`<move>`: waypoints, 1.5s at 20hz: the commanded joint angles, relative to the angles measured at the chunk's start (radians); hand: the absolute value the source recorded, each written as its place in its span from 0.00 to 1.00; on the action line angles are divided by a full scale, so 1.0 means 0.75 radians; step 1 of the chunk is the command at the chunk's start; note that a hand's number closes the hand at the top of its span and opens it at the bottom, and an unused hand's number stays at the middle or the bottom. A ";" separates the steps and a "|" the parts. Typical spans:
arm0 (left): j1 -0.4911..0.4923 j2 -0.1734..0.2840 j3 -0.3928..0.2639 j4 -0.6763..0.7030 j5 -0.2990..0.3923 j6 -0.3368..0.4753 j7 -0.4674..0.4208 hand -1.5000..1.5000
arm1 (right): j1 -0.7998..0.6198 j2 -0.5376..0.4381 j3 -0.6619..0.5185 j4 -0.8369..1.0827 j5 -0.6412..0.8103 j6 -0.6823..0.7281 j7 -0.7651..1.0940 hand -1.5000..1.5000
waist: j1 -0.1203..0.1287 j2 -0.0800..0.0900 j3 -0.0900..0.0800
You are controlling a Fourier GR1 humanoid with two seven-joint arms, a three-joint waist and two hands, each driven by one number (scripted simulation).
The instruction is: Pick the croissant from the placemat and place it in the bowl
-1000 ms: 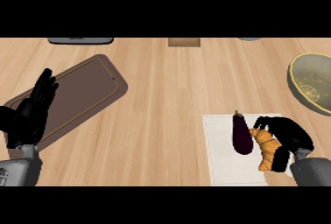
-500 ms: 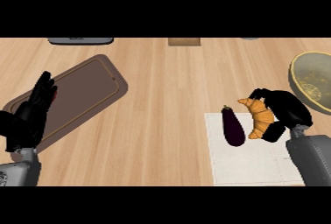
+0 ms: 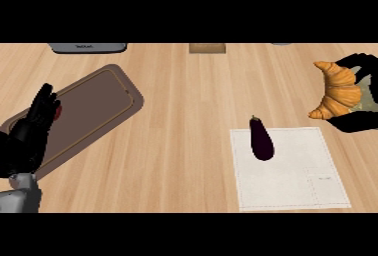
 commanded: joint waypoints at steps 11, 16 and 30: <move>-0.061 -0.038 -0.008 0.037 -0.039 -0.009 -0.011 0.50 | -0.181 -0.180 -0.384 0.363 -0.258 -0.005 -0.149 1.00 | 0.034 0.015 0.002; -0.062 -0.024 0.016 -0.003 -0.004 -0.039 0.030 0.50 | -0.301 -0.259 -0.399 0.793 -0.239 -0.123 -0.385 1.00 | 0.050 0.018 0.002; -0.100 -0.050 -0.027 0.019 -0.025 -0.061 0.000 0.50 | -0.519 -0.456 -0.326 1.654 0.024 -0.371 -0.518 1.00 | 0.114 0.048 0.005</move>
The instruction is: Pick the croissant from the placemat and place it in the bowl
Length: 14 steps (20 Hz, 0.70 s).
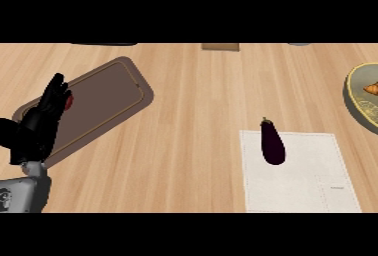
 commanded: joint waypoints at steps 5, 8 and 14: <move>-0.012 -0.004 -0.019 -0.025 -0.008 -0.007 0.023 0.50 | -0.035 -0.111 -0.014 0.342 0.034 0.123 -0.032 0.00 | 0.021 0.011 0.005; 0.008 -0.023 -0.018 0.009 -0.016 0.006 -0.020 0.50 | -0.052 -0.130 -0.016 0.378 0.019 0.209 -0.155 0.00 | 0.020 0.013 0.005; 0.007 -0.029 -0.011 -0.025 0.000 0.013 0.036 0.50 | -0.085 -0.112 -0.353 0.430 -0.326 0.288 -0.284 0.00 | -0.004 0.001 0.012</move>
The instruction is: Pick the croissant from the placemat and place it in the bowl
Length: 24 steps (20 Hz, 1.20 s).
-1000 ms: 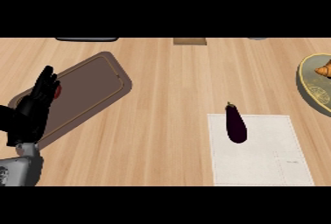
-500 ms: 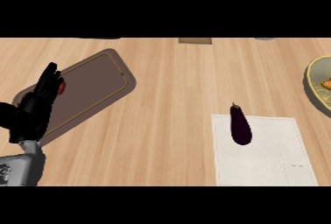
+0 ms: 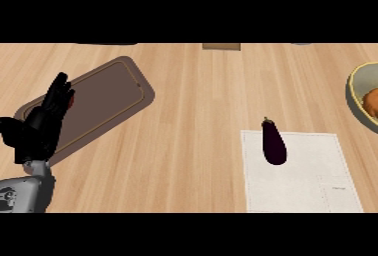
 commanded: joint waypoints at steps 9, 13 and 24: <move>0.022 0.029 0.023 -0.012 0.001 -0.014 0.008 0.50 | 0.093 -0.261 -0.432 0.148 -0.435 0.411 -0.057 0.00 | -0.024 0.000 0.002; 0.073 0.024 0.046 -0.007 0.013 -0.015 -0.058 0.50 | 0.225 -0.365 -0.451 0.162 -0.456 0.568 -0.076 0.00 | -0.029 -0.003 0.002; 0.028 0.006 0.037 -0.008 0.010 0.002 -0.013 0.50 | 0.377 -0.426 -0.548 0.149 -0.574 0.878 -0.132 0.00 | -0.050 -0.007 0.007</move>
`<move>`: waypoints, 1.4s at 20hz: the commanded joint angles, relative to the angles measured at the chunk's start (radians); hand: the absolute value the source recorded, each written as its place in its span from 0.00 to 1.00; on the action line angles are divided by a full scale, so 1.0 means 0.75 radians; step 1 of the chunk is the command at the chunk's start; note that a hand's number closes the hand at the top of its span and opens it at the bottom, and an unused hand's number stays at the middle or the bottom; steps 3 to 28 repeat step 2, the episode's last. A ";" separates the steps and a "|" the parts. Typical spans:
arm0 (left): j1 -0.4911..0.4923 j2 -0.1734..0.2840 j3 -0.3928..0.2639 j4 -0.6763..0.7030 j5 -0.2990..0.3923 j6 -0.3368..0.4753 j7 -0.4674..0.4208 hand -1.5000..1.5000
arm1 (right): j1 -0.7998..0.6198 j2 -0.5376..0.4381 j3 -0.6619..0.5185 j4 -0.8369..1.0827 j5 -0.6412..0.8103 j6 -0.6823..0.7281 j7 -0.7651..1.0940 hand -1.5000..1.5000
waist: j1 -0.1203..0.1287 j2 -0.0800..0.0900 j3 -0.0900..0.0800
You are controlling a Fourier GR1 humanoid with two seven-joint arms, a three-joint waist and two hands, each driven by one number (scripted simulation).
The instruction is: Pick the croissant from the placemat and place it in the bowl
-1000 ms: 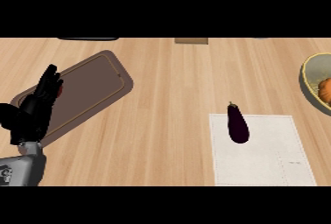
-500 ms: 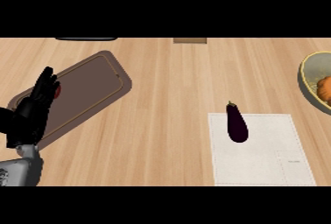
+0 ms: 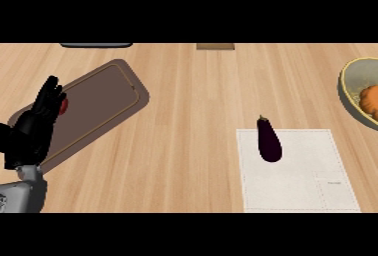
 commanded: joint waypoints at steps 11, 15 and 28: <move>-0.007 0.004 0.007 0.030 -0.002 -0.002 -0.005 0.50 | 0.069 -0.006 -0.045 -0.022 -0.058 0.199 -0.097 0.00 | -0.011 -0.002 0.000; -0.007 0.004 0.007 0.030 -0.002 -0.002 -0.005 0.50 | 0.069 -0.006 -0.045 -0.022 -0.058 0.199 -0.097 0.00 | -0.011 -0.002 0.000; -0.007 0.004 0.007 0.030 -0.002 -0.002 -0.005 0.50 | 0.069 -0.006 -0.045 -0.022 -0.058 0.199 -0.097 0.00 | -0.011 -0.002 0.000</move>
